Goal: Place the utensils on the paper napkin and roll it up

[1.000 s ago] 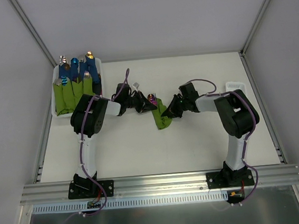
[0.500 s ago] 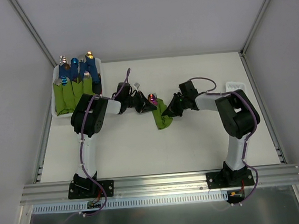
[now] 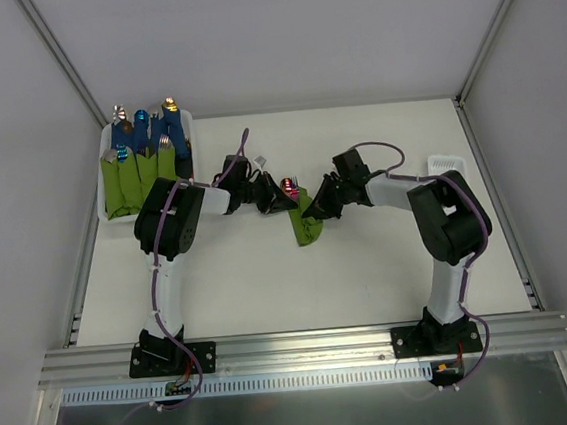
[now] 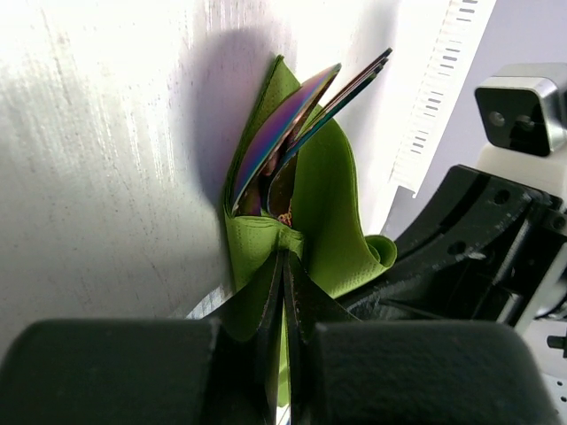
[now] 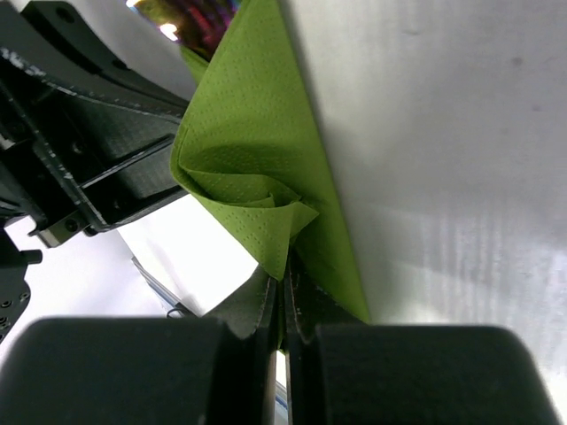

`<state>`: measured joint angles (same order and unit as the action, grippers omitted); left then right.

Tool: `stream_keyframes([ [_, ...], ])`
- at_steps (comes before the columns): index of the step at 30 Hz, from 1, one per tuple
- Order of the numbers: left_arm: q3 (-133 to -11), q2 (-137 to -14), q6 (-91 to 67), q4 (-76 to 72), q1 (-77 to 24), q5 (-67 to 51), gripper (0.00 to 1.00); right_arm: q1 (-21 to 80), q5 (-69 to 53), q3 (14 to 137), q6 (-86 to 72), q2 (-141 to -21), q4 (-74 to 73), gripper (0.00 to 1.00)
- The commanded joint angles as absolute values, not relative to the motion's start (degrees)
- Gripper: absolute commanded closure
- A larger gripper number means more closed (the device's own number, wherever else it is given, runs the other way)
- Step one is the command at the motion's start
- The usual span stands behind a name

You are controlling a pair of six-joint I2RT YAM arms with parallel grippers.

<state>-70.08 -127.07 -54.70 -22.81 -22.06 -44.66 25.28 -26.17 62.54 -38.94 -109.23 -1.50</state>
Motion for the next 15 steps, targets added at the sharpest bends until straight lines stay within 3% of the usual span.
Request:
stream_keyframes([
  [1,-69.9,-127.1,-51.3,-16.5,-22.2,-39.3,1.00,26.3,-26.5,65.7,-39.1,-106.6,-1.9,1.00],
  [15,-70.1,-126.8,-50.5,-15.2,-22.3,-38.4,1.00,28.2,-27.5,67.8,-40.2,-108.1,-2.3,1.00],
])
